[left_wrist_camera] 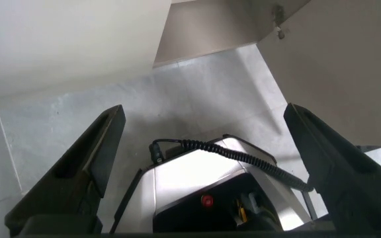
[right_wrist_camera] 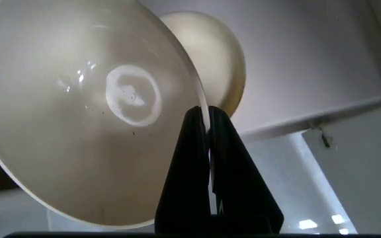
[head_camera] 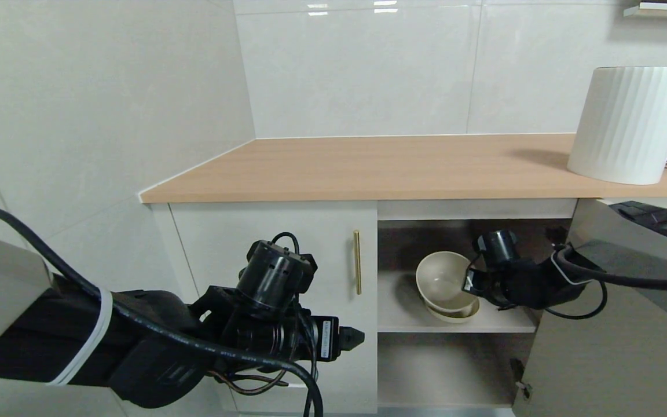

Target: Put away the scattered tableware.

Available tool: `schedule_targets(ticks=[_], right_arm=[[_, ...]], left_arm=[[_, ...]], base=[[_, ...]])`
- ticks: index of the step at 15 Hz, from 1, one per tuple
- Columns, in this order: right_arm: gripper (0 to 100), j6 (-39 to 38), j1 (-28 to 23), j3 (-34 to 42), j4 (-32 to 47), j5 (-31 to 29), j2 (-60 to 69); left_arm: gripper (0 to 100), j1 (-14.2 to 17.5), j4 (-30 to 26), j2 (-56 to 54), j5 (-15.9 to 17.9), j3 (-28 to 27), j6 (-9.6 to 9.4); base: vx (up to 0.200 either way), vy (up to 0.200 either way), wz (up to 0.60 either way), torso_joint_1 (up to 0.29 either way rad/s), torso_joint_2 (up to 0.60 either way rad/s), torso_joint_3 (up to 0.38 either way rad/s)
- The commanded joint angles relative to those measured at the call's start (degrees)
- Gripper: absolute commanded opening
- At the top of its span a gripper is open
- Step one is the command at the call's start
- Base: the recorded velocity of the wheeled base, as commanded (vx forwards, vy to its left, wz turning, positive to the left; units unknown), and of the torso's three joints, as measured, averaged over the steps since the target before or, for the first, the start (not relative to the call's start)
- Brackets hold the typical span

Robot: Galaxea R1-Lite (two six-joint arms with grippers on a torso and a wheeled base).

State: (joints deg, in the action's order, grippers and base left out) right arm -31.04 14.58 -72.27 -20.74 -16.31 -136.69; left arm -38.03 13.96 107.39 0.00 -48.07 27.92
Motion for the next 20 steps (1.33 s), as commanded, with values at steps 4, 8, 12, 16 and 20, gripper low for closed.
schedule_targets(ticks=[4,8,12,16,20], right_arm=[[0,0.1,-2.1,-4.46,1.22,-0.12,-5.07],[0,0.01,-2.1,-5.61,2.45,-0.21,-5.78],[0,0.01,-2.1,-5.69,2.45,-0.21,-5.78],[0,0.1,-2.1,-5.96,2.54,-0.12,-6.04],[100,0.1,-2.01,-5.87,2.54,-0.12,-6.04]], left_arm=[[100,-0.02,0.02,0.19,0.0,-0.01,0.12],[100,-0.02,0.02,0.19,-0.09,-0.01,0.12],[100,-0.02,0.02,0.19,0.0,-0.01,0.12],[100,-0.02,0.1,0.19,-0.09,-0.1,0.12],[100,-0.02,0.1,0.02,-0.09,-0.1,0.12]], base=[[0.0,0.0,0.0,0.0,0.0,0.0],[0.0,0.0,0.0,0.0,0.0,0.0],[0.0,0.0,0.0,0.0,0.0,0.0],[0.0,0.0,0.0,0.0,0.0,0.0],[0.0,0.0,0.0,0.0,0.0,0.0]])
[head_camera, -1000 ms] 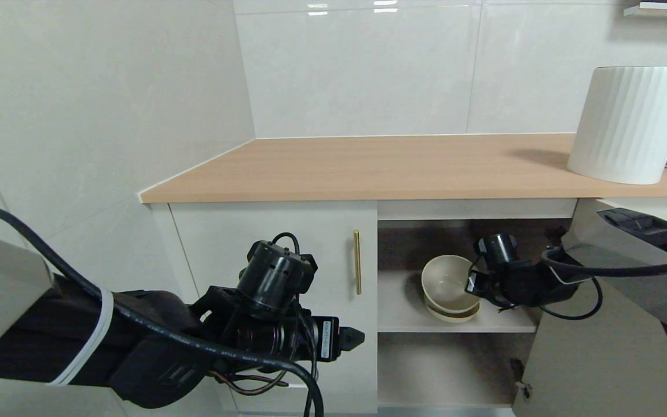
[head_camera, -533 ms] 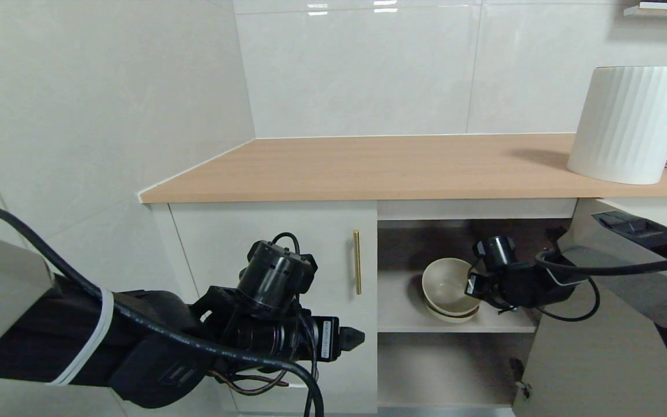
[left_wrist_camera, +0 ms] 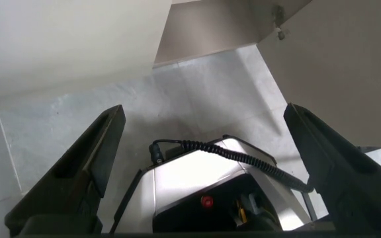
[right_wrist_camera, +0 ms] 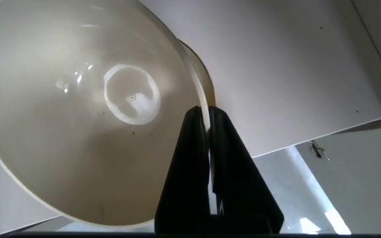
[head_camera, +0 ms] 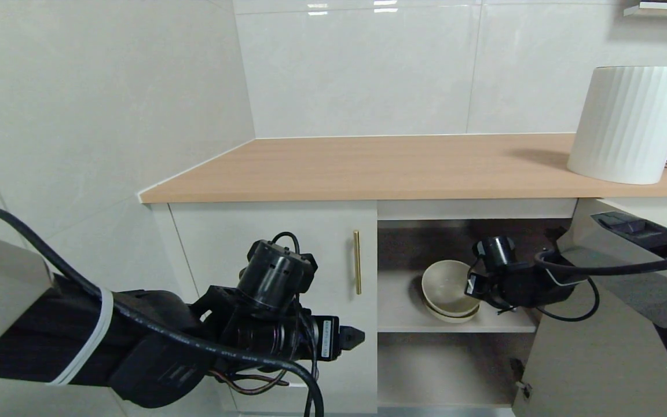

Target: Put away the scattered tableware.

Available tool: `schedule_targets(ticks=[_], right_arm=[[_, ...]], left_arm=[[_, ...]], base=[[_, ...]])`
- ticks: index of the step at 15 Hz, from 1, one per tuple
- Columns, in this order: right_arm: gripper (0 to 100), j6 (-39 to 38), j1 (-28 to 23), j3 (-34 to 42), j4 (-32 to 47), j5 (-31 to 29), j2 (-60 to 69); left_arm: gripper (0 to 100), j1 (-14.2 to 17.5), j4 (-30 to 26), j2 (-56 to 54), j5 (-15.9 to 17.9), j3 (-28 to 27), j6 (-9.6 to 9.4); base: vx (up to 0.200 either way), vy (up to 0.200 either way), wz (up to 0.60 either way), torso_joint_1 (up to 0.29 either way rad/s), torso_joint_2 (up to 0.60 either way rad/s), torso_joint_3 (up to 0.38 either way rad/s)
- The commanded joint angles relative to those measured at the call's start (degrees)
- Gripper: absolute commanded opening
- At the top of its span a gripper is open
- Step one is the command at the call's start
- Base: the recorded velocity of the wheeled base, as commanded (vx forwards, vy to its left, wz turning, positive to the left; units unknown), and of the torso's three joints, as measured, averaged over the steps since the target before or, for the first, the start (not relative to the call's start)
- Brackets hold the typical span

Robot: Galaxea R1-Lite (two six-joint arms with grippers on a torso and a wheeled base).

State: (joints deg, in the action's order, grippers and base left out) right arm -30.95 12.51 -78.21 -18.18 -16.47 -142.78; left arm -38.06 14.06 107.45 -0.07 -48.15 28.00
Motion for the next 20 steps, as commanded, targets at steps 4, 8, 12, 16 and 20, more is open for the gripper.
schedule_targets(ticks=[4,8,12,16,20], right_arm=[[100,0.01,0.15,0.34,-0.02,0.03,0.39],[100,-0.16,0.32,4.39,0.42,0.56,4.88],[100,-0.78,2.79,12.91,5.52,1.53,17.62],[100,-1.48,8.76,23.28,20.02,9.0,43.55],[100,-0.43,15.79,28.29,30.66,12.07,57.96]], left_arm=[[100,0.09,0.01,-0.31,-0.1,-0.01,0.04],[100,1.32,-0.08,-3.47,-0.1,-0.01,0.04],[100,5.19,-1.05,-13.23,-0.1,0.34,-0.23],[100,6.68,-11.68,-26.24,-0.01,0.08,-1.11],[100,6.77,-17.22,-35.38,0.25,5.7,-1.81]], base=[[0.0,0.0,0.0,0.0,0.0,0.0],[0.0,0.0,0.0,0.0,0.0,0.0],[0.0,0.0,0.0,0.0,0.0,0.0],[0.0,0.0,0.0,0.0,0.0,0.0],[0.0,0.0,0.0,0.0,0.0,0.0]])
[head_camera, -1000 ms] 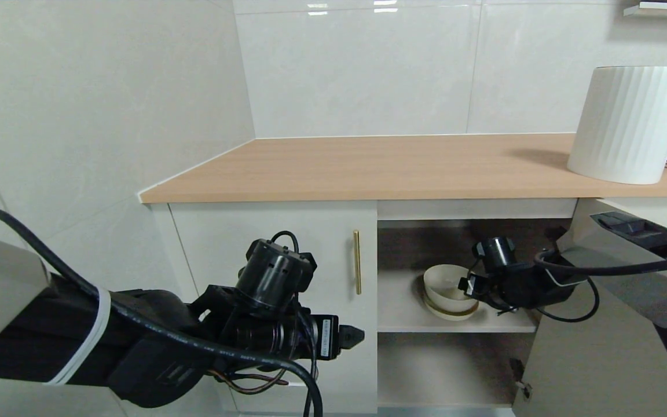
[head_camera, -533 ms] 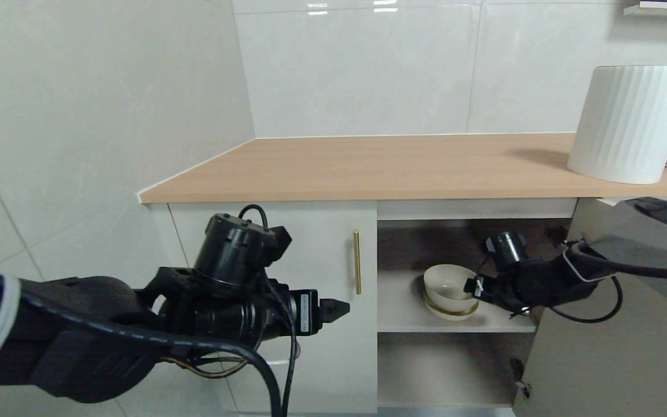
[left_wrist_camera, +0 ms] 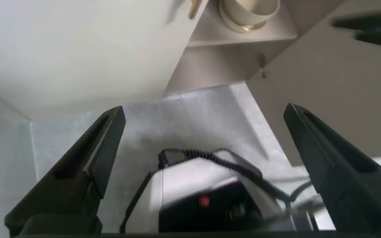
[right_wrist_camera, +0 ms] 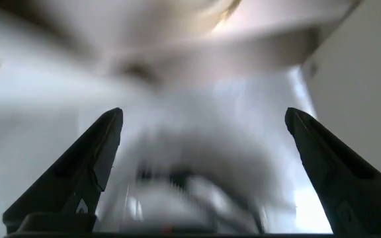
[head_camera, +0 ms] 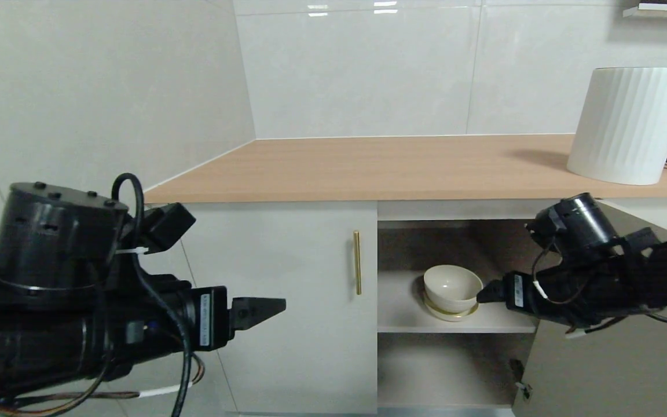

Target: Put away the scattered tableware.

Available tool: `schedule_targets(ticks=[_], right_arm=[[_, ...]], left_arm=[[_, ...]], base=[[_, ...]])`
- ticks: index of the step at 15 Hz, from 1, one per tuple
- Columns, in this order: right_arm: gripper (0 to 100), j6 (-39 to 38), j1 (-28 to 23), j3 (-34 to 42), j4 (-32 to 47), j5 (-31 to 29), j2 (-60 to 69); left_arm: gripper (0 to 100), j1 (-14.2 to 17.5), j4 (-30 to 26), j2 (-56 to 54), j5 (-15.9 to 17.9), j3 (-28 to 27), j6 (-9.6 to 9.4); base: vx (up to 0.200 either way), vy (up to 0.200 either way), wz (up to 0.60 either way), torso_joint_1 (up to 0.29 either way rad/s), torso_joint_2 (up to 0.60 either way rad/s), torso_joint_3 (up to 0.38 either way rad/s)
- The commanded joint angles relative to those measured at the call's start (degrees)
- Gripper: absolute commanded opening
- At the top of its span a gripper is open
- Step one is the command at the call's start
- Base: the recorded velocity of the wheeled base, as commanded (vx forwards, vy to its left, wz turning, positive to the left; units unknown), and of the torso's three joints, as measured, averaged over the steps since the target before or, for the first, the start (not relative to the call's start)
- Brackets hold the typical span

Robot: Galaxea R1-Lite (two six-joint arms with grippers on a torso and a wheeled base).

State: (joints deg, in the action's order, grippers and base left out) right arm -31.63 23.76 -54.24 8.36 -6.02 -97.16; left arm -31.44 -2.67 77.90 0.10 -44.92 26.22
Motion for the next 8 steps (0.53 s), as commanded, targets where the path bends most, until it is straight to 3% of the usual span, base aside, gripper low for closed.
schedule_targets(ticks=[1,7,8], right_arm=[[100,0.35,4.72,5.72,3.85,1.63,12.78],[100,3.77,7.79,11.61,0.43,1.28,12.61],[100,3.51,7.79,11.7,-1.95,1.19,12.43]], left_arm=[[100,0.41,-0.41,-6.35,0.25,3.79,-0.03],[100,0.77,-0.14,-2.75,1.22,4.58,0.5],[100,0.68,-0.14,-2.66,1.31,4.58,0.5]], base=[[0.0,0.0,0.0,0.0,0.0,0.0],[0.0,0.0,0.0,0.0,0.0,0.0],[-0.2,0.0,0.0,-0.002,0.01,0.007]])
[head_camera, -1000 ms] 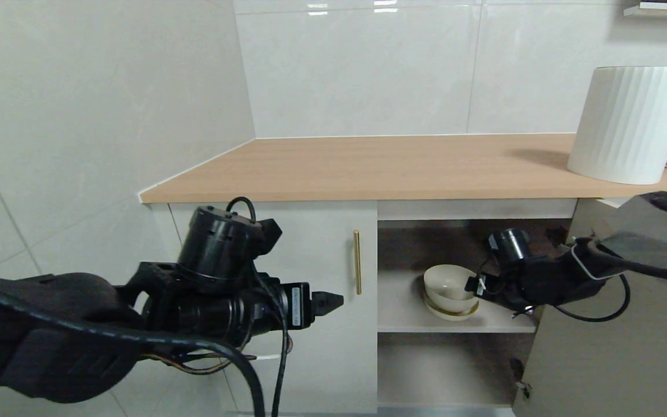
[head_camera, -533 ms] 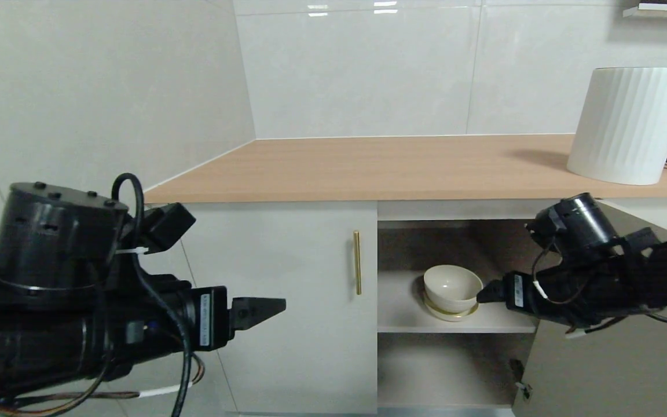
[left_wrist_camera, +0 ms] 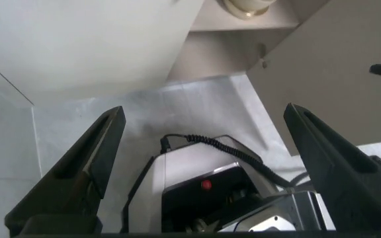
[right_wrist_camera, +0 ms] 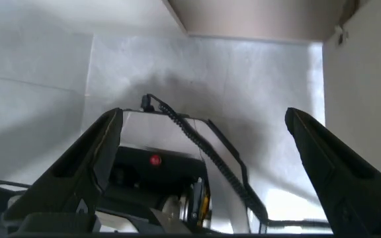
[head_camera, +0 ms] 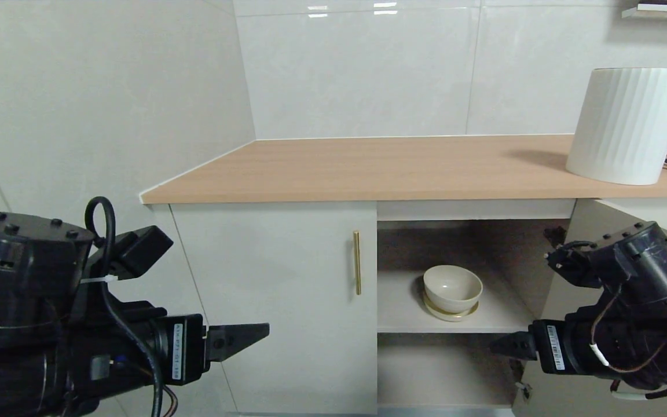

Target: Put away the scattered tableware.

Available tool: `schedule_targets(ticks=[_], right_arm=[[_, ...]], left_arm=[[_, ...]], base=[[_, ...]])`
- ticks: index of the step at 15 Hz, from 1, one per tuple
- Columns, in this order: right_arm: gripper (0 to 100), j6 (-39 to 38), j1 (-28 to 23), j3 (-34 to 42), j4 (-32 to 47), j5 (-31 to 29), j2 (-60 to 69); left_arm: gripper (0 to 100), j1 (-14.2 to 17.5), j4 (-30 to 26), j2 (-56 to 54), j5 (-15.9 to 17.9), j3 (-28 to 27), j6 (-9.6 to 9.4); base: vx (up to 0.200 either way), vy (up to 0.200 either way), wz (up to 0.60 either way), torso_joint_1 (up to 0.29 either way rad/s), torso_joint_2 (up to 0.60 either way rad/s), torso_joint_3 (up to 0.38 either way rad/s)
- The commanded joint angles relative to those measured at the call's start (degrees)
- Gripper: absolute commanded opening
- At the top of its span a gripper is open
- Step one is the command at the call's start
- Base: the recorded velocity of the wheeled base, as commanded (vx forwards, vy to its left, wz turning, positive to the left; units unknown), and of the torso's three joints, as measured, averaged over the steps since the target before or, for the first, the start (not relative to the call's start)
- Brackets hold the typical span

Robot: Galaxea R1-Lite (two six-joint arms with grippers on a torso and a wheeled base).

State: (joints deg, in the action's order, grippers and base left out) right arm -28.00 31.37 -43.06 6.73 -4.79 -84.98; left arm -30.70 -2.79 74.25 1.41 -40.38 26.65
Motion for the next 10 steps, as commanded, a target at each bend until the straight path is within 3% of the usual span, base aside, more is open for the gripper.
schedule_targets(ticks=[1,10], right_arm=[[100,-0.04,0.19,1.22,-1.37,-0.04,0.61],[100,0.32,0.27,1.92,-1.37,0.31,0.61]], left_arm=[[100,-0.07,-0.02,0.98,0.08,0.03,0.07],[100,-0.15,-0.11,0.81,1.13,0.12,0.25]], base=[[-0.2,0.0,0.0,0.002,0.0,0.007],[-0.2,0.0,0.0,0.002,0.0,0.0]])
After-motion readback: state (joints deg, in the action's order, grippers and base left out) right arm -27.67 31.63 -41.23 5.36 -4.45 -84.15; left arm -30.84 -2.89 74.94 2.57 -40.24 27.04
